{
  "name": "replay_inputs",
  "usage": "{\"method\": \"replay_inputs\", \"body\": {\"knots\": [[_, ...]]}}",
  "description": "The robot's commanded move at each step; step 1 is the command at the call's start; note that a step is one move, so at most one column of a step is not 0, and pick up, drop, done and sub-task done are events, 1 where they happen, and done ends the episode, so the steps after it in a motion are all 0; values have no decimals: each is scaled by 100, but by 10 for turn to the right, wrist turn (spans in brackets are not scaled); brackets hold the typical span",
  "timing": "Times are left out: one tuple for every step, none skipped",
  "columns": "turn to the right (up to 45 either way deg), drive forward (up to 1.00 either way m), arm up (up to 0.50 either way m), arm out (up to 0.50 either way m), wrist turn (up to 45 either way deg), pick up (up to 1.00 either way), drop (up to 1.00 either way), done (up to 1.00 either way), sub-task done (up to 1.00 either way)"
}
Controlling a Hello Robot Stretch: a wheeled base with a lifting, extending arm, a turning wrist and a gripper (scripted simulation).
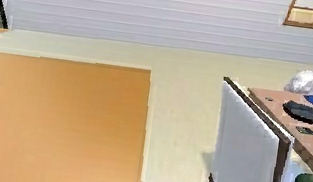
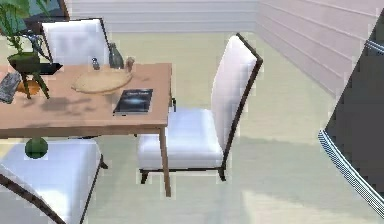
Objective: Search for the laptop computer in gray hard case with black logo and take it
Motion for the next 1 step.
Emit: {"method": "replay_inputs", "body": {"knots": [[0,40,0,0,0,0,0,0,0]]}}
